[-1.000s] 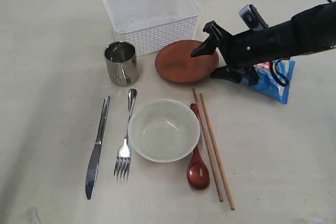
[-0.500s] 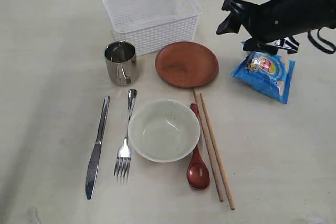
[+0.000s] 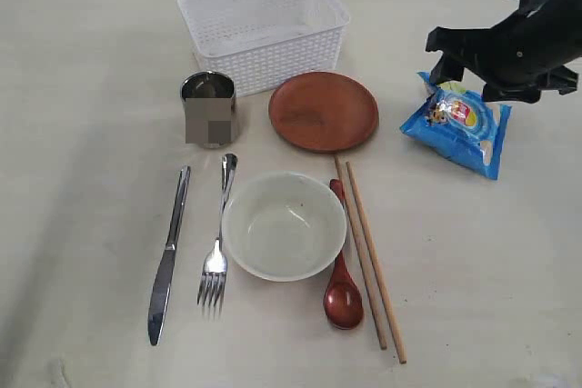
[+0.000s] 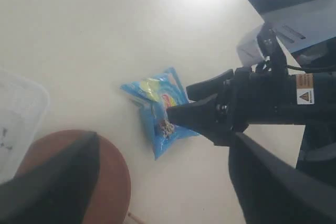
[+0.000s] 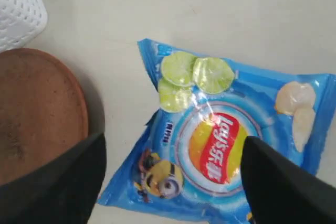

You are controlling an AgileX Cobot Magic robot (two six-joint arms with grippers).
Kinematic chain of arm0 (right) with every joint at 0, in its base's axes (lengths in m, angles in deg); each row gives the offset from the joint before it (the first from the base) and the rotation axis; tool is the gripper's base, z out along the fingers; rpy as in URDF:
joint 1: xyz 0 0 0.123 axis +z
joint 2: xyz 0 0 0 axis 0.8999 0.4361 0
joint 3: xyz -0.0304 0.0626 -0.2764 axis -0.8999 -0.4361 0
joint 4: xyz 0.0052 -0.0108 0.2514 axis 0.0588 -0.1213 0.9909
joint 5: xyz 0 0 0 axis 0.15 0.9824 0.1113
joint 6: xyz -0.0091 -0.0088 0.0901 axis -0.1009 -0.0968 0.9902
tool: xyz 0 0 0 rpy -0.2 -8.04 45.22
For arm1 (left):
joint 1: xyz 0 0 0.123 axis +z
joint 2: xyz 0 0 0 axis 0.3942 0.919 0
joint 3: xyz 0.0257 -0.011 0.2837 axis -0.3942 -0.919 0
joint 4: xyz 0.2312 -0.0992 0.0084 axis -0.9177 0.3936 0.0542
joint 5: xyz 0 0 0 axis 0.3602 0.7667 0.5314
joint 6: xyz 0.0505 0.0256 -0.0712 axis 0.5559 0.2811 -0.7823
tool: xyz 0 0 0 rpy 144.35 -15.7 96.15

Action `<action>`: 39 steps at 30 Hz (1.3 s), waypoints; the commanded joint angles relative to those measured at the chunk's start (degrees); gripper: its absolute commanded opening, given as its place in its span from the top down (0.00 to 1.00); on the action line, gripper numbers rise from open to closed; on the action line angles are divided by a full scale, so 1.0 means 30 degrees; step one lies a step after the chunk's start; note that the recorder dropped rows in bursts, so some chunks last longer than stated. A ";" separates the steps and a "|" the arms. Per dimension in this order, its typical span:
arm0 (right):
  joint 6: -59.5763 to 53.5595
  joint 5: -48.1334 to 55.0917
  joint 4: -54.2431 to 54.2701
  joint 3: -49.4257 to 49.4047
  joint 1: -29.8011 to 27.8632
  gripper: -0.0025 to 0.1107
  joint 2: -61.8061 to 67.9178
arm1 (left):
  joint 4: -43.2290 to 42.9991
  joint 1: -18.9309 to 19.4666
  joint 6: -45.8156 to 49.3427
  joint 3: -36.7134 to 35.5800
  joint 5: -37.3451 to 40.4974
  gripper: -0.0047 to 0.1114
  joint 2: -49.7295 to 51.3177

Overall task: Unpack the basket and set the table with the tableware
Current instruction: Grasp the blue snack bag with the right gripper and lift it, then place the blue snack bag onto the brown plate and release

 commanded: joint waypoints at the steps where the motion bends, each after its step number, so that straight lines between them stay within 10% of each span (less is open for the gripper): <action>1: 0.0610 -0.0111 -0.0645 0.1292 0.0396 0.38 0.1053 | 0.0107 -0.0011 0.0050 -0.0001 0.0125 0.40 -0.0183; 12: 0.3424 0.0676 -0.4026 0.2359 0.0396 0.40 0.3954 | -0.0223 -0.0011 0.0185 -0.0001 0.0125 0.40 -0.0156; 22: 0.3546 0.1598 -0.4026 0.2359 0.0396 0.98 0.3954 | -0.0223 -0.0011 0.0298 -0.0001 0.0125 0.40 -0.0156; 39: 0.2301 0.2709 -0.4157 0.3957 0.4842 0.98 0.0947 | -0.0223 -0.0011 0.0346 -0.0001 0.0125 0.40 -0.0156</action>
